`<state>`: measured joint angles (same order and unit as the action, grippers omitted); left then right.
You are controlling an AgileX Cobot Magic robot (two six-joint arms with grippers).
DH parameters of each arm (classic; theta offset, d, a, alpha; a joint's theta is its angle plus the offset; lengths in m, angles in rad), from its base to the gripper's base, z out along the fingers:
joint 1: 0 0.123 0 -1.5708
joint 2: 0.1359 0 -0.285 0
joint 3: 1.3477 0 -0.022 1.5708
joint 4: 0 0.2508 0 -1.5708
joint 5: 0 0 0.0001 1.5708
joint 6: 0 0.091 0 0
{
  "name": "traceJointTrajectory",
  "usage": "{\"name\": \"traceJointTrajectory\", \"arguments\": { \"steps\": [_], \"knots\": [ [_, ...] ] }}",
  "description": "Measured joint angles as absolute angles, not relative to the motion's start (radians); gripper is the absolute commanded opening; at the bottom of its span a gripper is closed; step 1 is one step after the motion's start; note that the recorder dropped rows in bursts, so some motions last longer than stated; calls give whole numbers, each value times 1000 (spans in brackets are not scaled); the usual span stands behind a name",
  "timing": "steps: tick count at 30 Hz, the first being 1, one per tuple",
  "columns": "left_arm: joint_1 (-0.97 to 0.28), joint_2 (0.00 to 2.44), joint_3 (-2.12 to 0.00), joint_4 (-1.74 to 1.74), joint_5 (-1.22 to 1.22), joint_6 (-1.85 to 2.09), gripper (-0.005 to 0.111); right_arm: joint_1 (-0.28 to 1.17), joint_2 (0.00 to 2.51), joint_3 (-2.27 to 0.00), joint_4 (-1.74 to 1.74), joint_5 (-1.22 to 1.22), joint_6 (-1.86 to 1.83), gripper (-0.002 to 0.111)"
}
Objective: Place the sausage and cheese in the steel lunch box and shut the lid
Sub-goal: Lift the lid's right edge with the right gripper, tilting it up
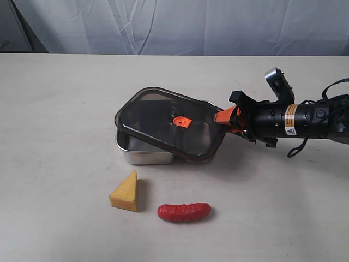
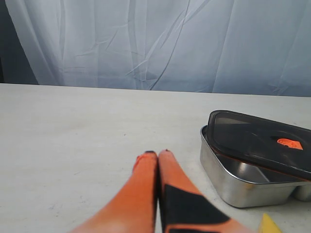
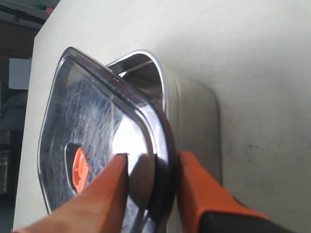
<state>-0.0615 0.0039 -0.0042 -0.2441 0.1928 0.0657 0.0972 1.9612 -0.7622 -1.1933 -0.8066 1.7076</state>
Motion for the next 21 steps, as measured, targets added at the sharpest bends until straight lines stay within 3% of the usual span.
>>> {"name": "traceJointTrajectory", "arguments": {
  "steps": [15,17,19,21],
  "knots": [
    [-62,4,-4,-244,193,66,0,97,1961,-762,-1142,-812,1586,32],
    [-62,4,-4,-244,193,66,0,97,1961,-762,-1133,-808,1575,25],
    [-62,4,-4,-244,193,66,0,97,1961,-762,-1123,-808,1573,4],
    [-62,4,-4,-244,193,66,0,97,1961,-762,-1116,-814,1568,-1]
  ]
}}
